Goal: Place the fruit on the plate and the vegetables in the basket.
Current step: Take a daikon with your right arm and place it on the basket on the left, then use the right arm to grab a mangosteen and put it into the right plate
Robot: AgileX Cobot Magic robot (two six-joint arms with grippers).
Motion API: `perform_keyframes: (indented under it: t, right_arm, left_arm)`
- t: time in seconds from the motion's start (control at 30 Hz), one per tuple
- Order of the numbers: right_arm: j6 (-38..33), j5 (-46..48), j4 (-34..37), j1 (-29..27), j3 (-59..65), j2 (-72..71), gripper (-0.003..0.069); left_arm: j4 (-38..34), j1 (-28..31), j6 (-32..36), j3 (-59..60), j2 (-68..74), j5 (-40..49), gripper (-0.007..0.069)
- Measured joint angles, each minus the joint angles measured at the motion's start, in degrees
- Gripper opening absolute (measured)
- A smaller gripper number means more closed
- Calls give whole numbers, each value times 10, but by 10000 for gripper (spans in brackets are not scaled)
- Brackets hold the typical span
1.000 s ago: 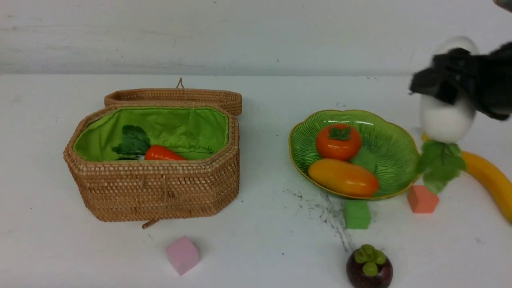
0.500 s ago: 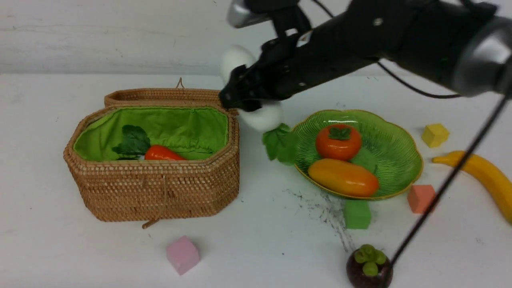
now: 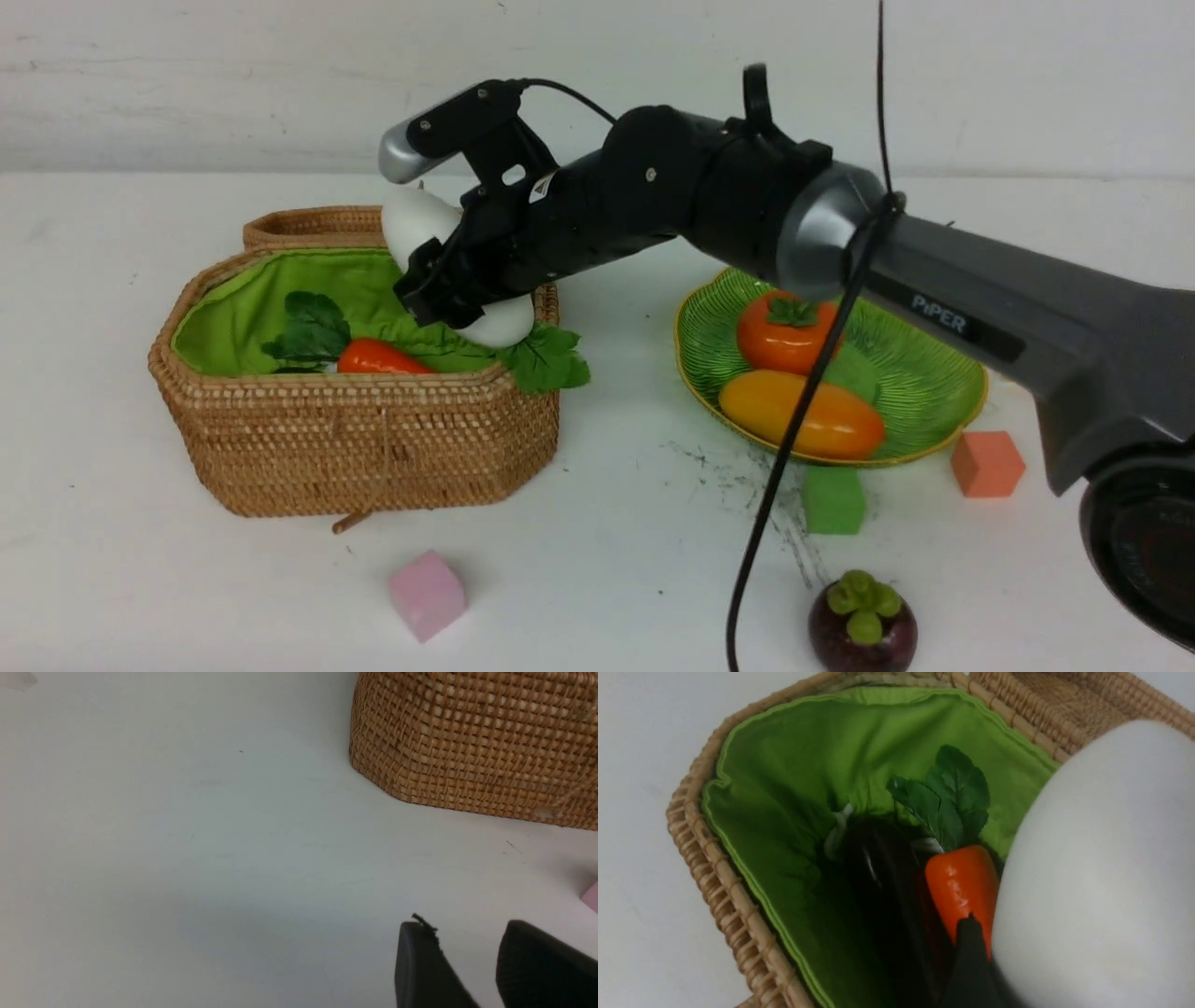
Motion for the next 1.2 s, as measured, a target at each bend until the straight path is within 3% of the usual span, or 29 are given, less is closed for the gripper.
perform_keyframes:
  t: [0.33,0.43,0.6,0.7,0.83,0.97,1.2]
  right_arm:
    - [-3,-34,0,1,-1,7,485]
    - [-3,-34,0,2,-1,7,524]
    - [-3,-11,-1,4,-1,-5,646]
    - [-3,8,-4,3,-1,-33,671]
    - [-3,59,-36,-6,-1,-84,666]
    - [5,182,-89,-30,0,-164,633]
    - [126,323,-128,-98,89,-291,577]
  left_arm:
    - [0,0,0,0,0,0,239]
    - [0,0,0,0,0,0,239]
    - [0,0,0,0,0,0,239]
    - [0,0,0,0,0,0,239]
    - [0,0,0,0,0,0,239]
    - [0,0,0,0,0,0,239]
    - [0,0,0,0,0,0,239]
